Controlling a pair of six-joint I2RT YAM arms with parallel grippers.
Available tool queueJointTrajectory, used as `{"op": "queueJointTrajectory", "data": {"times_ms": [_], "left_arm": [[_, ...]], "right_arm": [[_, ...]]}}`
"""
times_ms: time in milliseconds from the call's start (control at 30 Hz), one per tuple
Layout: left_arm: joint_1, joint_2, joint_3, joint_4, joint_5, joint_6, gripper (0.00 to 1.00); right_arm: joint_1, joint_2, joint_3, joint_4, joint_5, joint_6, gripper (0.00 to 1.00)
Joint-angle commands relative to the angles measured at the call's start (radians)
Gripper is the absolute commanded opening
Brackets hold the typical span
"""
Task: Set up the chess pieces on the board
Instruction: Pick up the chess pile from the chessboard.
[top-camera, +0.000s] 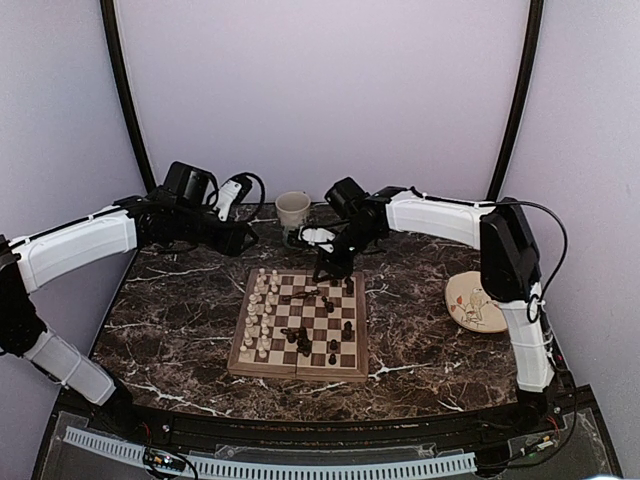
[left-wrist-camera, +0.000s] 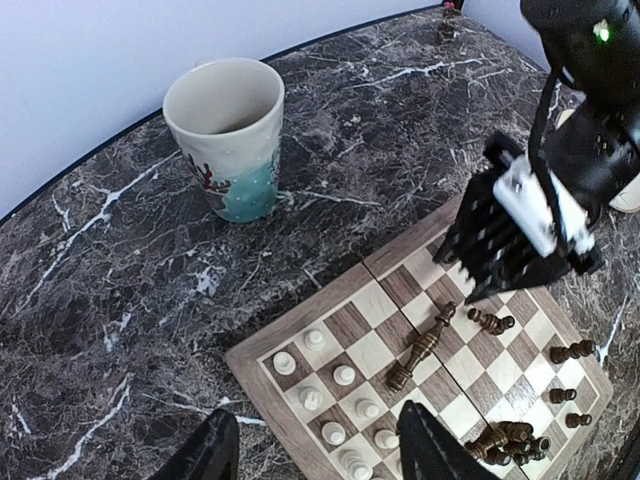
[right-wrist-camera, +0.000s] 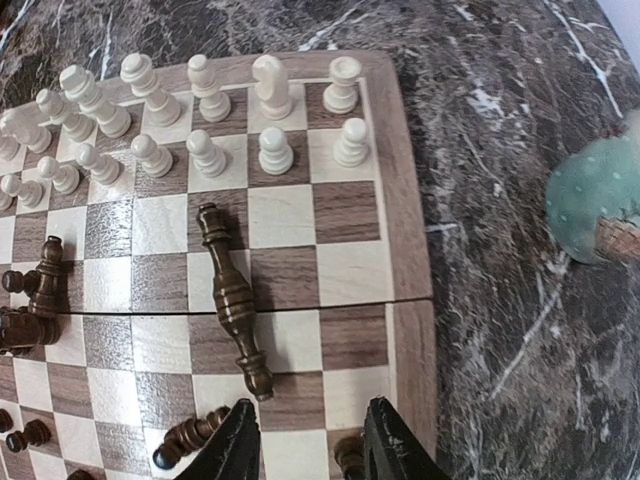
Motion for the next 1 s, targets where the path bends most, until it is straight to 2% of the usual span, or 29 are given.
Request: {"op": "queueJointTrajectory", "data": {"times_ms": [0,267,600,967], "left_arm": [[0.022,-0.051,-0.022,0.039,0.012,-0.027,0.57],[0.037,-0.063,-0.021,0.038,0.039,-0.035,0.57],[0.039,-0.076,-0.025,0.038,0.039,-0.034,0.56],[0.037,-0.072,-0.028,0.041,0.044,-0.035,0.56]], "right_arm": [[0.046,0.053,0.093,-0.097,0.005,-0.030,0.39],[0.088,0.125,0.138,-0.131,0.061,-0.036,0.40],[0.110,0.169,0.164,-0.175,0.100,-0.060,0.34],[0.116,0.162,0.158,-0.145,0.134,-0.032,0.16]]}}
